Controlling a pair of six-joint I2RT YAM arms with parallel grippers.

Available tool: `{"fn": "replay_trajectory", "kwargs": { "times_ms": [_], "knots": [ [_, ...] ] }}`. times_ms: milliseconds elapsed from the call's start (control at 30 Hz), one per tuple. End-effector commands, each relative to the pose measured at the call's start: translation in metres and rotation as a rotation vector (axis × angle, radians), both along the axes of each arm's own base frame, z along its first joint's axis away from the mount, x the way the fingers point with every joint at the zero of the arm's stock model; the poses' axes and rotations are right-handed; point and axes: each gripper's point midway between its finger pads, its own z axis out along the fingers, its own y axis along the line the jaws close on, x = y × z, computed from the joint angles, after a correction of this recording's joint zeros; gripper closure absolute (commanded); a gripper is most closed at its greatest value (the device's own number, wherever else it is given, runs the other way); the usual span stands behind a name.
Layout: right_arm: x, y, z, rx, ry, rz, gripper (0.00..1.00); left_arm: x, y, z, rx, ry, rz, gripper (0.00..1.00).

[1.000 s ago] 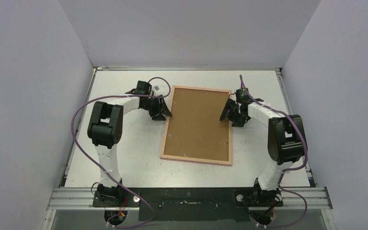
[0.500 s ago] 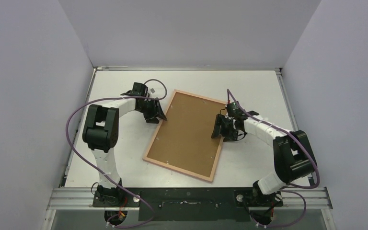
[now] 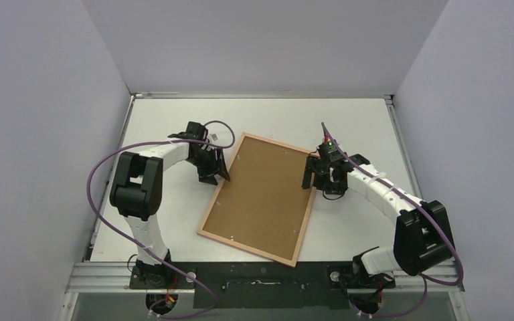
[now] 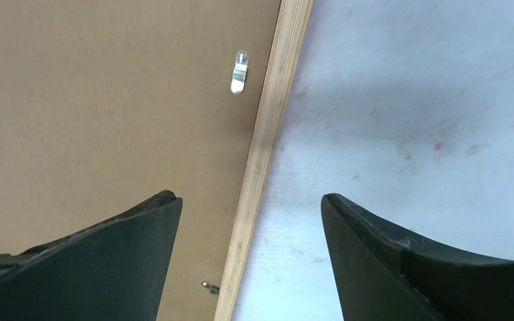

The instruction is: Put the photo into the frame

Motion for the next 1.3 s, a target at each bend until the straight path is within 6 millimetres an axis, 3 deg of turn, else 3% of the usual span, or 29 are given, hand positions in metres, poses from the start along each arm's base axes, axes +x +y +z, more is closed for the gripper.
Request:
{"fn": "replay_trajectory", "kwargs": {
  "times_ms": [0,133,300,600,1000,1267],
  "knots": [
    [0.038,-0.018,0.020,-0.159,-0.102,0.039,0.23,0.002,0.009,0.014,0.050,-0.056,-0.036,0.47],
    [0.055,-0.021,0.008,-0.238,-0.060,0.116,0.26,-0.004,0.014,0.009,0.079,-0.035,-0.061,0.51],
    [0.063,-0.012,-0.008,-0.228,-0.006,0.203,0.29,-0.011,0.018,0.004,0.099,-0.008,-0.086,0.57],
    [0.075,-0.012,-0.019,-0.224,-0.025,0.132,0.32,-0.015,0.020,-0.001,0.106,0.010,-0.100,0.66],
    [0.077,-0.017,-0.038,-0.261,0.008,0.111,0.34,-0.026,0.030,-0.016,0.141,0.041,-0.106,0.73],
    [0.076,-0.020,-0.038,-0.268,0.015,0.114,0.47,-0.024,0.031,-0.017,0.136,0.041,-0.106,0.75]
  ]
}}
